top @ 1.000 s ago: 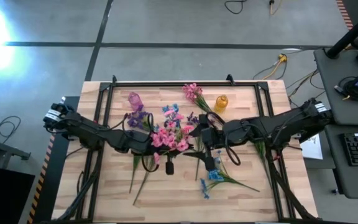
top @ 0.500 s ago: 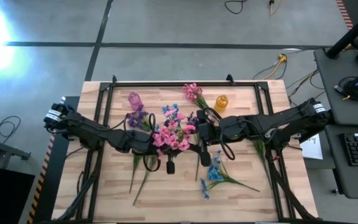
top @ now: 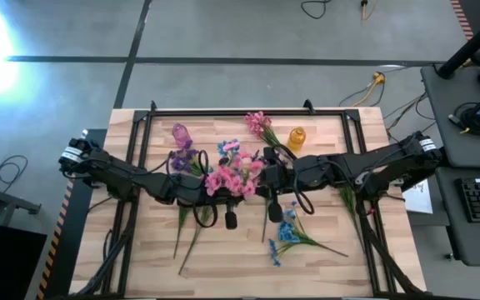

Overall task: Sort flowers into vase by color
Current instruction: Put the bottom left pink flowers into the yellow vase

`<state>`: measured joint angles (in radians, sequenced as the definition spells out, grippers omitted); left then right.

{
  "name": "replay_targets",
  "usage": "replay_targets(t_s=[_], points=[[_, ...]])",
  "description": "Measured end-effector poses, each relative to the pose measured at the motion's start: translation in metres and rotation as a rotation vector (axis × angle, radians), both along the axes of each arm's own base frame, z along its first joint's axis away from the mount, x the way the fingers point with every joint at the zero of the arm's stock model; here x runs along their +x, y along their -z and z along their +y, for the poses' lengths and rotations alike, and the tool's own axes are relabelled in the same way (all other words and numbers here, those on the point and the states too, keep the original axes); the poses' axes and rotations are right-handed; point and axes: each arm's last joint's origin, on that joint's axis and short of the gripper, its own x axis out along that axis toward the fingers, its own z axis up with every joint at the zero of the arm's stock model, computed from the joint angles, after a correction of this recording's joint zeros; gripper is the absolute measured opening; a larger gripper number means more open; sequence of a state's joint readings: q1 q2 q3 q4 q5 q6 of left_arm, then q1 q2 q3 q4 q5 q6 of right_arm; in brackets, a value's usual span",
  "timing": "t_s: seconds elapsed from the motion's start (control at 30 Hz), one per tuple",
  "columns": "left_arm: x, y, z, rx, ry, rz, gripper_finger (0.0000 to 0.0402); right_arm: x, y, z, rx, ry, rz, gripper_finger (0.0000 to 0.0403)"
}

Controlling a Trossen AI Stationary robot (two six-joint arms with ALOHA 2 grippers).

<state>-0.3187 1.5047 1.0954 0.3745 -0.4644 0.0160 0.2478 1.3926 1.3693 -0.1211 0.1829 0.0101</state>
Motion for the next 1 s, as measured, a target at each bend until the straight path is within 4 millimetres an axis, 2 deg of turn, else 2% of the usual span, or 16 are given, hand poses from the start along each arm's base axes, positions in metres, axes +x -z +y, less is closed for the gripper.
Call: replay_targets(t_s=[0.2,0.43,0.6,0.77,1.0], points=[[-0.001,-0.001,0.000,-0.019,0.010,0.003,0.0042,-0.003,-0.001,-0.001,-0.002,0.000,0.009,0.0019],[-0.010,-0.006,0.001,-0.032,0.014,0.034,0.0144,-0.013,-0.010,-0.003,0.000,-0.001,-0.009,0.0018],[-0.026,-0.015,-0.004,-0.029,0.045,0.071,0.0200,-0.031,-0.023,-0.010,-0.033,0.069,-0.023,0.0018],[-0.047,-0.027,-0.006,-0.046,0.069,0.101,0.0221,-0.050,-0.025,-0.023,-0.122,0.269,-0.052,0.0018],[-0.068,-0.033,-0.003,-0.048,0.075,0.161,0.0215,-0.070,-0.012,-0.055,-0.139,0.442,-0.182,0.0018]])
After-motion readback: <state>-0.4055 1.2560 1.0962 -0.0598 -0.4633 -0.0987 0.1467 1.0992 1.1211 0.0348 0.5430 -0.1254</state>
